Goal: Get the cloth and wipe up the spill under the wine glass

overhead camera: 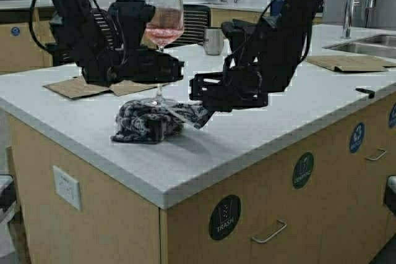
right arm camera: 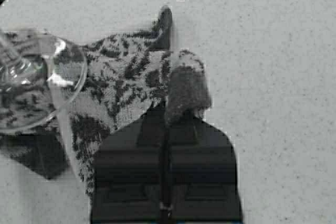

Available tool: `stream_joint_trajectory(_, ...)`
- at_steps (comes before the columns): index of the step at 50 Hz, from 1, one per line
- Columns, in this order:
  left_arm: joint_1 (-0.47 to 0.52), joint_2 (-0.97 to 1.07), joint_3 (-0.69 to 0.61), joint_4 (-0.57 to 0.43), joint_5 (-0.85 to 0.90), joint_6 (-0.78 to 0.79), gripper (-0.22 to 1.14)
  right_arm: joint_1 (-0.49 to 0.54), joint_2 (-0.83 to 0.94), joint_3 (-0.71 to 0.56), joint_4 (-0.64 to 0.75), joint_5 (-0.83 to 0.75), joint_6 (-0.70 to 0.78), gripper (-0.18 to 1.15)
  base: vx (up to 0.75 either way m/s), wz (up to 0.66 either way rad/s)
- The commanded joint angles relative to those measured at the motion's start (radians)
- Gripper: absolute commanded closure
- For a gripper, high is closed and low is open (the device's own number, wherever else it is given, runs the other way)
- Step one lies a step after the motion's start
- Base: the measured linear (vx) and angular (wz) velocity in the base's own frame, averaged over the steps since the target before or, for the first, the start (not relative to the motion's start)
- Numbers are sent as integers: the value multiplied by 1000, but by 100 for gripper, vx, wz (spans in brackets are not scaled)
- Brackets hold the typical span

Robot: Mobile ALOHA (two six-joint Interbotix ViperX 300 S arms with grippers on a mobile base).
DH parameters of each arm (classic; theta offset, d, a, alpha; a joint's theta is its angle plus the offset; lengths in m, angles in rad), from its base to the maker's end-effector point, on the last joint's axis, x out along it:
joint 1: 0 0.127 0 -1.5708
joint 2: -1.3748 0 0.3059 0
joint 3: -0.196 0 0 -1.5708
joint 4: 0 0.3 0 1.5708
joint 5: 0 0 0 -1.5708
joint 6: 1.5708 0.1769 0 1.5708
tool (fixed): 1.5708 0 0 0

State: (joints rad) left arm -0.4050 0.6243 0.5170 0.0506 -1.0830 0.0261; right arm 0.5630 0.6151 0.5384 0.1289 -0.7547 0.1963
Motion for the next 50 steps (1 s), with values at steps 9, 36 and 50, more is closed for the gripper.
stream_joint_trajectory(9,37,156,-83,-25,-193,14,71,0,-46,23,-2,-29,-2,91,0,0)
stream_joint_trajectory(36,35,107,-25,-17,-221,-100,70,-48,-98,35,78,-103,14,91,0,0)
stream_joint_trajectory(50,35,57,-38,-5,-221,-103,70,-201,-187,78,316,-222,92,91,0,0)
